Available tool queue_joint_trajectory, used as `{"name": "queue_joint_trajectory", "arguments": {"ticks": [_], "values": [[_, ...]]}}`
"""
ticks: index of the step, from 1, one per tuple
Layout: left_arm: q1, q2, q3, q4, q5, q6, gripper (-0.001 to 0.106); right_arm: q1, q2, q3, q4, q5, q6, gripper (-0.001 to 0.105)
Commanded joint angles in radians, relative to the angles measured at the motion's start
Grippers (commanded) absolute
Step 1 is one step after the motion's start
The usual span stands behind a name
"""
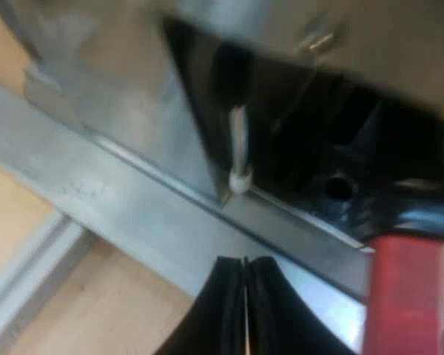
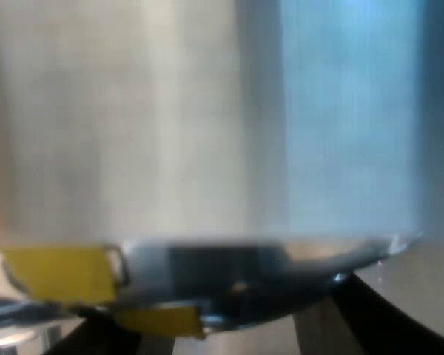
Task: Put the handle in the coffee machine
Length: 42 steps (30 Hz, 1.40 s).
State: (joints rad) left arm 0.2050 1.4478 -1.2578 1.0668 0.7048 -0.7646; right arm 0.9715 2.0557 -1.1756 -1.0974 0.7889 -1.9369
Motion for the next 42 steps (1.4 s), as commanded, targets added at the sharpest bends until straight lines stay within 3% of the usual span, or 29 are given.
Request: {"name": "queue_joint_trajectory", "arguments": {"ticks": [1, 4, 14, 21, 24, 31, 34, 36, 39, 42], "values": [[-0.011, 0.042, 0.004, -0.006, -0.037, -0.015, 0.001, -0.007, -0.022, -0.011, -0.073, 0.0, -0.006, 0.04], [-0.031, 0.071, 0.004, -0.006, -0.091, -0.005, 0.001, -0.007, -0.022, -0.011, -0.073, 0.0, -0.006, 0.04], [-0.108, 0.085, 0.004, 0.05, -0.151, 0.005, 0.001, -0.007, -0.022, -0.011, -0.073, 0.0, -0.006, 0.04], [-0.109, 0.085, 0.004, 0.145, -0.111, 0.007, 0.001, -0.007, -0.022, -0.011, -0.082, 0.0, -0.006, 0.04], [-0.114, 0.082, 0.004, 0.193, -0.029, 0.003, 0.0, -0.007, -0.022, -0.011, -0.093, 0.0, -0.006, 0.04], [-0.165, 0.039, 0.032, 0.196, -0.034, -0.001, 0.0, -0.007, -0.022, -0.011, -0.095, 0.0, -0.028, 0.04], [-0.189, -0.004, 0.078, 0.144, -0.023, -0.078, 0.0, -0.007, -0.022, -0.011, -0.095, 0.0, -0.028, 0.04], [-0.19, -0.053, 0.148, 0.063, -0.007, -0.167, 0.0, -0.007, -0.022, -0.011, -0.095, 0.0, -0.028, 0.04], [-0.19, -0.118, 0.227, -0.033, -0.019, -0.224, 0.0, -0.007, -0.022, -0.011, -0.095, -0.001, -0.028, 0.04], [-0.19, -0.128, 0.261, -0.021, -0.016, -0.249, 0.0, -0.002, -0.022, -0.011, -0.095, -0.001, -0.028, 0.04]]}}
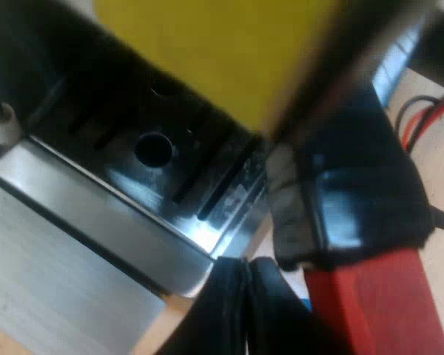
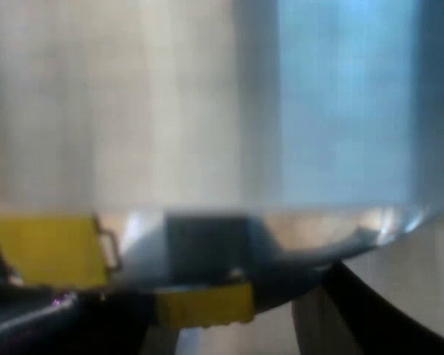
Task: Put the handle in the coffee machine
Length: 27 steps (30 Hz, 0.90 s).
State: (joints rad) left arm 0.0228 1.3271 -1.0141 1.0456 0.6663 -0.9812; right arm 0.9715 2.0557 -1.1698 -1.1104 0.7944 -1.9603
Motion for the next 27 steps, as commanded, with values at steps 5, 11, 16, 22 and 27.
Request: {"name": "queue_joint_trajectory", "arguments": {"ticks": [5, 11, 16, 22, 27], "values": [[-0.008, -0.014, 0.033, -0.008, 0.028, -0.066, 0.0, -0.001, -0.022, -0.016, -0.082, -0.007, -0.005, 0.04], [-0.008, -0.059, 0.033, -0.009, 0.051, -0.115, 0.0, -0.001, -0.022, -0.016, -0.082, -0.007, -0.005, 0.04], [-0.017, -0.062, 0.035, 0.007, 0.099, -0.125, 0.0, -0.001, -0.025, -0.016, -0.082, -0.007, -0.005, 0.04], [-0.11, -0.095, 0.07, 0.006, 0.086, -0.16, 0.0, -0.001, -0.025, -0.016, -0.074, 0.002, -0.005, 0.04], [-0.159, -0.121, 0.097, -0.039, -0.017, -0.222, 0.0, -0.001, -0.025, -0.016, -0.074, 0.049, -0.005, 0.04]]}}
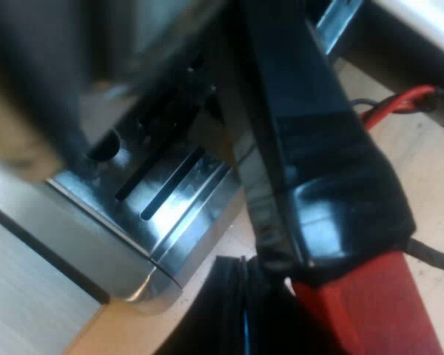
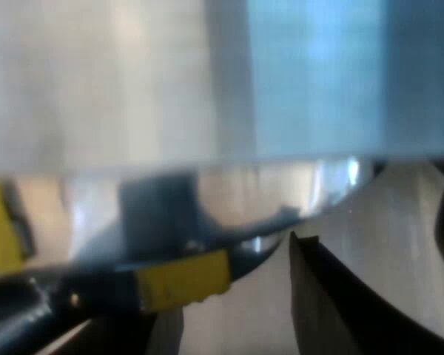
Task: Put the handle in the coffee machine
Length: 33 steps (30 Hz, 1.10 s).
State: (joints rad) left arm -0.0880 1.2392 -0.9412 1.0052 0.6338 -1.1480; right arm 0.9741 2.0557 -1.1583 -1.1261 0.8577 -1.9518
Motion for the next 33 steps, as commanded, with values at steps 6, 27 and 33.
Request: {"name": "queue_joint_trajectory", "arguments": {"ticks": [6, 27, 33], "values": [[-0.048, -0.095, 0.028, -0.007, 0.016, -0.121, 0.0, 0.017, -0.065, -0.019, 0.076, 0.018, -0.013, 0.04], [-0.057, -0.122, 0.031, 0.007, 0.016, -0.161, 0.0, 0.037, -0.37, 0.245, 0.54, -0.086, 0.155, 0.04], [-0.14, -0.128, 0.031, 0.007, -0.043, -0.209, 0.0, 0.054, -0.54, 0.369, 0.67, -0.157, 0.16, 0.04]]}}
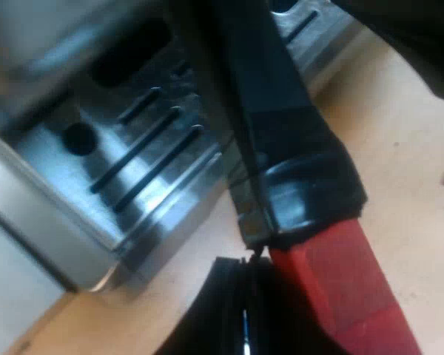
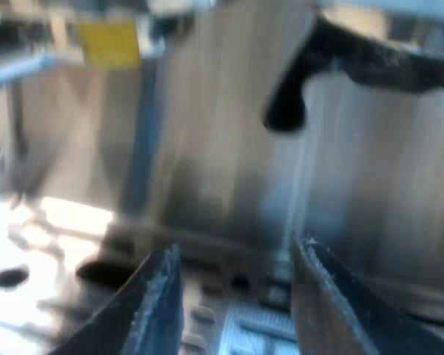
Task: Put the handle in the coffee machine
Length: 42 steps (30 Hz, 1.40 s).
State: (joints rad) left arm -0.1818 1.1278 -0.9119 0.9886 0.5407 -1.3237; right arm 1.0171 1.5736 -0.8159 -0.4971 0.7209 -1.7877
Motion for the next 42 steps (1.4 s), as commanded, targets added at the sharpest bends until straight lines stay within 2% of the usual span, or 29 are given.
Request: {"name": "queue_joint_trajectory", "arguments": {"ticks": [1, 4, 7, 9, 12, 16, 18, 21, 25, 27, 30, 33, 36, 42], "values": [[-0.055, -0.017, 0.001, 0.027, 0.03, -0.042, 0.0, 0.012, -0.072, 0.033, 0.06, -0.021, -0.004, 0.04], [-0.08, -0.022, 0.001, 0.048, -0.036, -0.058, 0.0, 0.013, -0.153, 0.062, 0.123, -0.031, -0.004, 0.04], [-0.083, -0.031, 0.001, 0.038, -0.046, -0.116, 0.0, 0.012, -0.299, 0.101, 0.26, -0.081, -0.004, 0.04], [-0.083, -0.035, 0.001, 0.025, -0.037, -0.172, 0.0, 0.012, -0.384, 0.109, 0.338, -0.128, 0.0, 0.04], [-0.083, -0.034, 0.001, 0.03, -0.026, -0.218, 0.0, 0.012, -0.488, 0.109, 0.427, -0.197, 0.004, 0.04], [-0.083, -0.034, 0.001, 0.032, 0.001, -0.22, 0.0, 0.012, -0.594, 0.109, 0.497, -0.267, 0.004, 0.04], [-0.083, -0.034, 0.001, 0.027, 0.065, -0.229, 0.0, 0.012, -0.662, 0.109, 0.537, -0.323, 0.004, 0.04], [-0.095, -0.034, 0.001, 0.006, 0.091, -0.262, 0.0, 0.012, -0.72, 0.109, 0.562, -0.339, 0.004, 0.043], [-0.148, -0.034, 0.001, -0.032, 0.091, -0.272, 0.0, 0.012, -0.777, 0.109, 0.607, -0.342, 0.007, 0.057], [-0.218, -0.034, 0.001, -0.062, 0.077, -0.271, 0.0, 0.012, -0.804, 0.109, 0.64, -0.342, 0.016, 0.068], [-0.304, -0.034, 0.001, -0.102, 0.053, -0.273, 0.0, 0.012, -0.827, 0.109, 0.68, -0.342, 0.019, 0.074], [-0.375, -0.034, 0.001, -0.151, 0.039, -0.277, 0.0, 0.012, -0.841, 0.109, 0.721, -0.342, 0.021, 0.074], [-0.406, -0.034, 0.001, -0.154, 0.037, -0.28, 0.0, 0.012, -0.84, 0.109, 0.727, -0.342, 0.035, 0.074], [-0.359, -0.042, 0.001, -0.081, 0.032, -0.28, 0.0, 0.012, -0.84, 0.109, 0.727, -0.342, 0.034, 0.074]]}}
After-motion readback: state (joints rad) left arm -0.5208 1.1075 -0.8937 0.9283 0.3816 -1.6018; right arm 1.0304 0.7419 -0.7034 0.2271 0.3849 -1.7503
